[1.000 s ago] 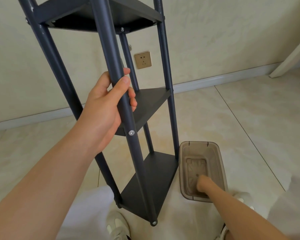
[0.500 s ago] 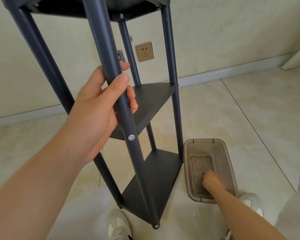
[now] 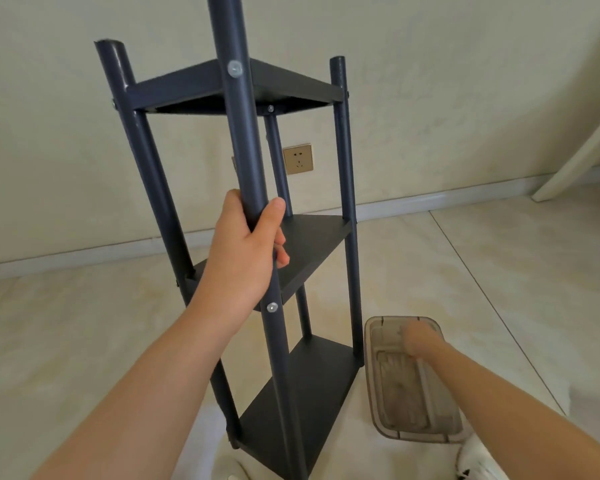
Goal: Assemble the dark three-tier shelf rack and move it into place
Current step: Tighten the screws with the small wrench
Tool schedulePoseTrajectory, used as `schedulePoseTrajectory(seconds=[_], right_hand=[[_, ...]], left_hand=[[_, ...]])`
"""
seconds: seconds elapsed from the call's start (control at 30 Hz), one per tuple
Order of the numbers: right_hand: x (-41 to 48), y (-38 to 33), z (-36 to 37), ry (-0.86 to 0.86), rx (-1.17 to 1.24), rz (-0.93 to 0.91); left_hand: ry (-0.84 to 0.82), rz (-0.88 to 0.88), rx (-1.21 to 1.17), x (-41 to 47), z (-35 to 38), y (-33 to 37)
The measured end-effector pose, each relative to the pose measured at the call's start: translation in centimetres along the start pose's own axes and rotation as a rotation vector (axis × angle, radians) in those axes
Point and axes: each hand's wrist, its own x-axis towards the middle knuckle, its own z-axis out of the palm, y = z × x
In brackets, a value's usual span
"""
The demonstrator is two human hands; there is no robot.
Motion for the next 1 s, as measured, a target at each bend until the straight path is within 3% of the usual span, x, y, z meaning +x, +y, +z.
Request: schedulePoseTrajectory(seconds=[0.1, 0.27, 0.37, 0.5, 0.63, 0.87, 1.0], right_hand=[[-2.8, -1.9, -6.8, 0.019, 0.043, -0.074], [-9.8, -6.1, -16.1, 0.032, 0.345, -0.245], [-15.1, -7.8, -18.4, 0.166, 0.446, -0.46], [-20.3, -8.6, -19.1, 0.164, 0.77, -0.652], [-22.6, -9.2, -19.6, 0.233, 0.996, -0.67], [-22.5, -11.8, -20.3, 0.428, 1.006, -0.625], [-22.8, -13.8, -20.7, 0.378, 0.995, -0.706]], left_hand=[[-0.001, -0.001, 0.013, 0.0, -0.2, 0.2], [-0.003, -0.066, -0.005, -0.4, -0.2, 0.3], [0.025, -0.076, 0.039, -1.1, 0.2, 0.6], [0.012, -0.074, 0.074, -1.9, -0.1, 0.8], [-0.009, -0.075, 0.05, -2.0, -1.4, 0.9], [-0.067, -0.095, -0.026, -2.9, -2.7, 1.0], [-0.092, -0.066, -0.004, -4.2, -3.4, 0.7]])
